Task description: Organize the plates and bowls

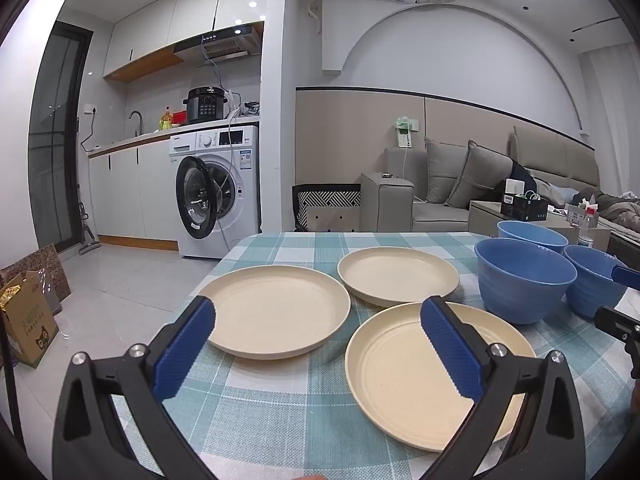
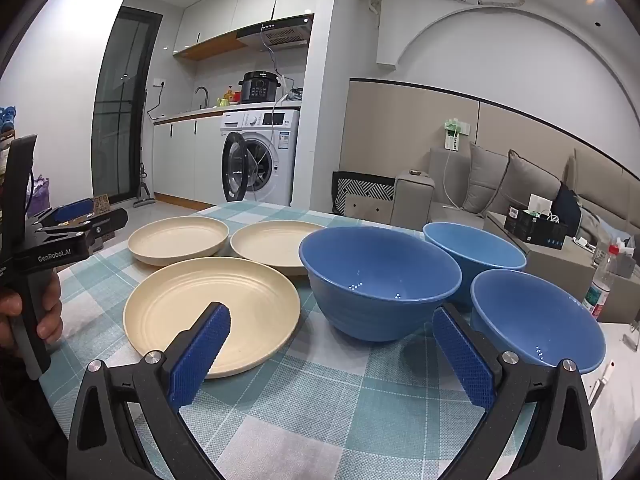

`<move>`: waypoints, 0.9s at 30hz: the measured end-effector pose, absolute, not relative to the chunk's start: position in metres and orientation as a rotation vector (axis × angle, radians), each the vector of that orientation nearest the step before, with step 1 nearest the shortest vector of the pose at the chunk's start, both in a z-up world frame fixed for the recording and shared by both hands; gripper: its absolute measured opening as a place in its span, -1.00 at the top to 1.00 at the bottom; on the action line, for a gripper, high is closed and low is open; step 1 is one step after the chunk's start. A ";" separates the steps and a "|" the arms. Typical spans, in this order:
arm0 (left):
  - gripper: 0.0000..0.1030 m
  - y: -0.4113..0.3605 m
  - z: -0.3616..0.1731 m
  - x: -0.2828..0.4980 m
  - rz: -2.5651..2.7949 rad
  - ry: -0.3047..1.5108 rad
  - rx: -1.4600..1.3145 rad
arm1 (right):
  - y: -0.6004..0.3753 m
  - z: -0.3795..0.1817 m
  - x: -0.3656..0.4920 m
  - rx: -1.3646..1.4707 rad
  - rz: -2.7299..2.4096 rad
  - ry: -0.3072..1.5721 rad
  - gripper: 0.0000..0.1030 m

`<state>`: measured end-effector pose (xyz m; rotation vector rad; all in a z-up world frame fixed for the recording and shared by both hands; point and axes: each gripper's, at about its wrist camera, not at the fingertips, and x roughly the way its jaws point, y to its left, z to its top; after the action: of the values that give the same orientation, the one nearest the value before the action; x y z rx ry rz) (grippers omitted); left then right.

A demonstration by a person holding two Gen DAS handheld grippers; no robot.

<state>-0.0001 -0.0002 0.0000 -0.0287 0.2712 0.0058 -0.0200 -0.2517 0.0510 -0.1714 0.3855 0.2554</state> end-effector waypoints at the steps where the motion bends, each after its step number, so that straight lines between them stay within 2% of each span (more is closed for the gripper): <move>1: -1.00 0.000 0.000 0.000 0.006 0.270 -0.028 | -0.252 0.051 -0.020 -0.174 0.256 0.388 -1.00; 27: -1.00 0.000 0.000 0.000 0.006 0.269 -0.028 | -0.251 0.051 -0.020 -0.178 0.254 0.379 -1.00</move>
<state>-0.0001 -0.0002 0.0000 -0.0282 0.2694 0.0055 -0.0202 -0.2508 0.0511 -0.1777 0.3790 0.2536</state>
